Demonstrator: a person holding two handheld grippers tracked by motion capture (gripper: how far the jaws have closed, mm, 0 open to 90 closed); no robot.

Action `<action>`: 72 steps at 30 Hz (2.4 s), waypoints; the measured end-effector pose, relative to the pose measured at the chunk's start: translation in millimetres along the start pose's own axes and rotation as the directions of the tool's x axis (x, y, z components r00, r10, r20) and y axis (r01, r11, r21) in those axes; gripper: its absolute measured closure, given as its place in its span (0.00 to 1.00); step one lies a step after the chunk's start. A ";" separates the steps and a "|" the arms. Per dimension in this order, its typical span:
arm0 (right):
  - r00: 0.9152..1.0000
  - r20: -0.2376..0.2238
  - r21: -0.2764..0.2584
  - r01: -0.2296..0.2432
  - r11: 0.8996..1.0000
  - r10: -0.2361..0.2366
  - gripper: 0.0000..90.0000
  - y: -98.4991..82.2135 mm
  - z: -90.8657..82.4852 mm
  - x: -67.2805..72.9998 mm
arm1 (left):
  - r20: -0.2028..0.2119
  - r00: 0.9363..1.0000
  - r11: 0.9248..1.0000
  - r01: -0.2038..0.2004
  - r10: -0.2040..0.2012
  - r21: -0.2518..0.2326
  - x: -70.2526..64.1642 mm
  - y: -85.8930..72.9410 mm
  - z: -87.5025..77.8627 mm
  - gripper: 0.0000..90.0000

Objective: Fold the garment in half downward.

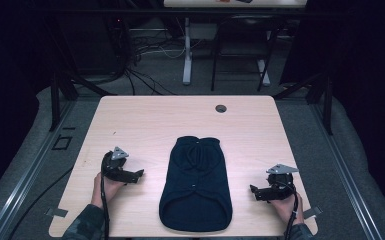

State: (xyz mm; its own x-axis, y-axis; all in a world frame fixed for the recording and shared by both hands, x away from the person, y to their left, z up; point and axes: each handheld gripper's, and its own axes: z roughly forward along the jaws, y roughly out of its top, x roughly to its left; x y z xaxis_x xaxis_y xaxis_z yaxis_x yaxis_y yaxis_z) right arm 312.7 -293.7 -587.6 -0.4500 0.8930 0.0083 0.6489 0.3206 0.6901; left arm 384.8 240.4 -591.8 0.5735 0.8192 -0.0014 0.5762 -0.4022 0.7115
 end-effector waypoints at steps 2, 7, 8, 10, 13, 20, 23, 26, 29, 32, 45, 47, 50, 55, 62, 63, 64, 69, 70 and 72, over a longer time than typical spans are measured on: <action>1.000 0.000 0.000 0.000 1.000 0.000 0.00 0.0 0.0 0.0 | 0.002 1.000 1.000 -0.002 0.002 -0.001 0.1 0.3 0.3 0.00; 1.000 0.003 0.005 -0.005 1.000 0.005 0.00 0.9 0.3 0.4 | 0.002 1.000 1.000 -0.003 0.003 -0.001 -0.1 0.7 0.6 0.00; 1.000 0.003 0.005 -0.005 1.000 0.005 0.00 0.9 0.3 0.4 | 0.002 1.000 1.000 -0.003 0.003 -0.001 -0.1 0.7 0.6 0.00; 1.000 0.002 0.009 -0.003 1.000 0.003 0.00 1.3 0.4 0.4 | 0.003 1.000 1.000 -0.003 0.003 -0.001 -0.1 0.7 0.6 0.00; 1.000 0.003 0.008 -0.003 1.000 0.003 0.00 1.4 0.6 0.3 | 0.002 1.000 1.000 -0.004 0.004 -0.001 -0.1 0.7 0.5 0.00; 1.000 0.006 0.003 -0.003 1.000 0.003 0.00 1.1 0.7 0.5 | 0.002 1.000 1.000 -0.004 0.004 0.000 -0.1 0.7 0.5 0.00; 1.000 0.014 0.003 -0.010 1.000 0.010 0.00 1.9 1.3 1.7 | -0.003 1.000 1.000 0.000 0.000 -0.002 -0.5 0.6 0.4 0.00; 1.000 0.012 0.017 -0.009 1.000 0.008 0.04 4.2 0.3 3.4 | -0.012 1.000 1.000 0.004 -0.004 0.003 -0.5 1.5 -0.2 0.01; 0.999 -0.026 0.048 -0.022 0.999 0.024 0.00 10.2 -0.3 6.5 | -0.009 1.000 1.000 0.007 -0.008 -0.009 -1.3 6.2 -4.0 0.01; 0.999 -0.043 0.040 -0.016 0.999 0.018 0.00 13.6 -1.1 8.8 | 0.014 1.000 0.999 0.011 -0.011 -0.031 -5.2 13.5 -8.1 0.01; 0.992 -0.123 0.040 0.018 0.999 -0.013 0.00 42.0 5.9 24.9 | 0.094 0.995 0.999 -0.026 0.029 -0.037 -28.6 36.6 4.7 0.00; 0.991 -0.135 0.030 0.023 0.999 -0.019 0.00 46.7 7.0 27.6 | 0.068 0.997 0.998 -0.022 0.026 -0.061 -30.1 38.2 4.7 0.01; 0.989 -0.145 0.027 0.030 0.999 -0.025 0.00 53.2 8.4 31.0 | 0.078 0.997 0.997 -0.011 0.017 -0.072 -30.0 42.7 4.9 0.02; 0.984 -0.179 0.012 0.025 1.000 -0.023 0.00 68.0 10.3 34.9 | 0.106 0.994 0.998 0.002 0.004 -0.065 -32.1 51.1 11.2 0.01; 0.975 -0.218 -0.005 0.032 0.999 -0.032 0.00 82.9 15.4 38.9 | 0.152 0.988 0.999 0.011 -0.003 -0.053 -38.6 66.1 19.5 0.00; 0.976 -0.218 -0.004 0.030 1.000 -0.030 0.00 85.4 16.6 39.6 | 0.156 0.988 0.999 0.006 0.002 -0.050 -39.4 68.5 20.8 0.00; 0.975 -0.222 0.005 0.032 0.999 -0.030 0.00 90.7 19.6 40.7 | 0.160 0.987 0.999 -0.001 0.008 -0.043 -40.2 71.1 22.1 0.00; 0.971 -0.237 0.011 0.039 0.999 -0.035 0.00 101.6 26.6 41.8 | 0.167 0.986 0.999 -0.015 0.020 -0.029 -44.1 83.8 29.5 0.00; 0.970 -0.241 0.021 0.037 0.999 -0.031 0.00 107.2 29.1 43.1 | 0.170 0.985 0.999 -0.020 0.024 -0.026 -44.9 86.4 31.0 0.00; 0.971 -0.237 0.013 0.041 0.999 -0.037 0.00 109.6 30.9 43.7 | 0.175 0.984 0.999 -0.020 0.024 -0.028 -46.3 90.9 34.2 0.00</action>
State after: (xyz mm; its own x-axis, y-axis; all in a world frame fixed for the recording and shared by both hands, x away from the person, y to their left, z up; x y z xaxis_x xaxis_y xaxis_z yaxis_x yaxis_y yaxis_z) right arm 383.2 -209.7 -533.9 -0.6062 0.7801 0.1546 0.6377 0.3607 0.6807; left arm 430.5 151.9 -551.0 0.6803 0.7251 -0.1069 0.5482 -0.4065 0.7310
